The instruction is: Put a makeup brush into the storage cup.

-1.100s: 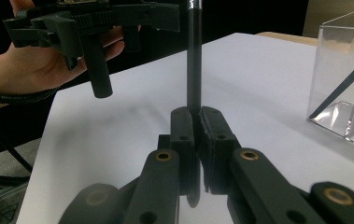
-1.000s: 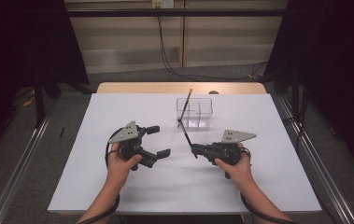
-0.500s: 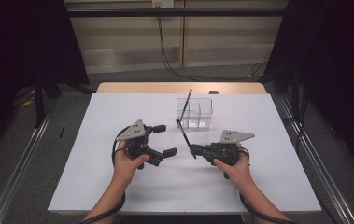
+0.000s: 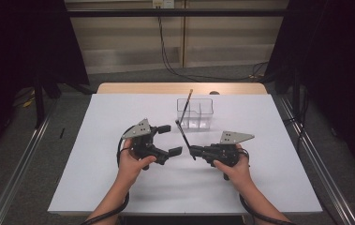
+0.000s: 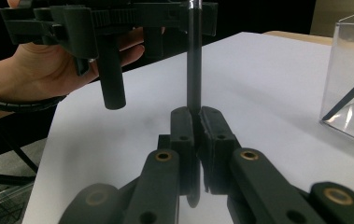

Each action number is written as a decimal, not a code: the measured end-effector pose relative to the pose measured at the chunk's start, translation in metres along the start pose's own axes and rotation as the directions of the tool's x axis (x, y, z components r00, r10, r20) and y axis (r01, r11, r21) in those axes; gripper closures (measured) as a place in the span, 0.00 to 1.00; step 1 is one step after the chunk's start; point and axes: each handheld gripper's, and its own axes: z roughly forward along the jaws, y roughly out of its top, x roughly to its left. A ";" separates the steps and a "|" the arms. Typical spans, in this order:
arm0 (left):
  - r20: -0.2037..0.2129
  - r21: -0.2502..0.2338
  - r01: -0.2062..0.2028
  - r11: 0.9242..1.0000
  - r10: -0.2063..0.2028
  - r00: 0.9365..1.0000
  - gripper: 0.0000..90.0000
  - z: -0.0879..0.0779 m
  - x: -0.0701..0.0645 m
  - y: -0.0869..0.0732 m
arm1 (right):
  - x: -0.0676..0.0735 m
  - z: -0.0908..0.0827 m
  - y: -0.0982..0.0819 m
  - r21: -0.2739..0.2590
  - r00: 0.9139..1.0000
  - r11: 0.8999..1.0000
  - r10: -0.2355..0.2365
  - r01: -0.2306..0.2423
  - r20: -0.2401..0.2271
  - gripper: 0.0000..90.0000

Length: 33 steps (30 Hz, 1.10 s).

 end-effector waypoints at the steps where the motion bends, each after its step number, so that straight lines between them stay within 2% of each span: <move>1: -0.001 0.000 0.003 1.000 -0.003 1.000 0.00 0.001 0.000 0.000 | 0.000 0.000 0.000 0.000 1.000 1.000 -0.001 0.001 0.000 0.94; 10: 0.007 0.004 0.010 1.000 -0.010 1.000 0.00 0.005 -0.001 0.000 | 0.000 0.000 0.000 -0.010 1.000 1.000 0.003 -0.003 0.001 0.94; 17: 0.011 -0.008 -0.003 1.000 0.003 1.000 0.07 0.009 -0.002 0.002 | 0.000 0.000 0.001 -0.014 1.000 1.000 0.004 -0.004 -0.002 0.94; 23: 0.011 -0.022 -0.003 1.000 0.003 1.000 0.18 0.009 -0.001 0.001 | 0.000 0.000 0.001 -0.020 1.000 1.000 0.005 -0.005 -0.001 0.94; 25: 0.015 -0.015 -0.002 1.000 0.002 1.000 0.26 0.009 -0.001 0.000 | 0.000 0.000 0.001 -0.021 1.000 1.000 0.007 -0.007 -0.002 0.94; 27: 0.034 -0.026 0.004 1.000 -0.003 0.999 0.29 0.010 0.000 -0.001 | 0.001 0.000 0.001 -0.022 1.000 1.000 0.006 -0.006 -0.002 0.94; 29: 0.049 -0.027 0.012 1.000 -0.010 0.999 0.39 0.010 0.000 -0.001 | 0.001 0.000 0.001 -0.023 1.000 1.000 0.004 -0.004 -0.004 0.94; 33: 0.054 -0.035 0.032 0.999 -0.030 0.998 0.45 0.011 0.000 -0.002 | 0.002 0.001 0.001 -0.020 1.000 1.000 0.000 0.000 -0.007 0.94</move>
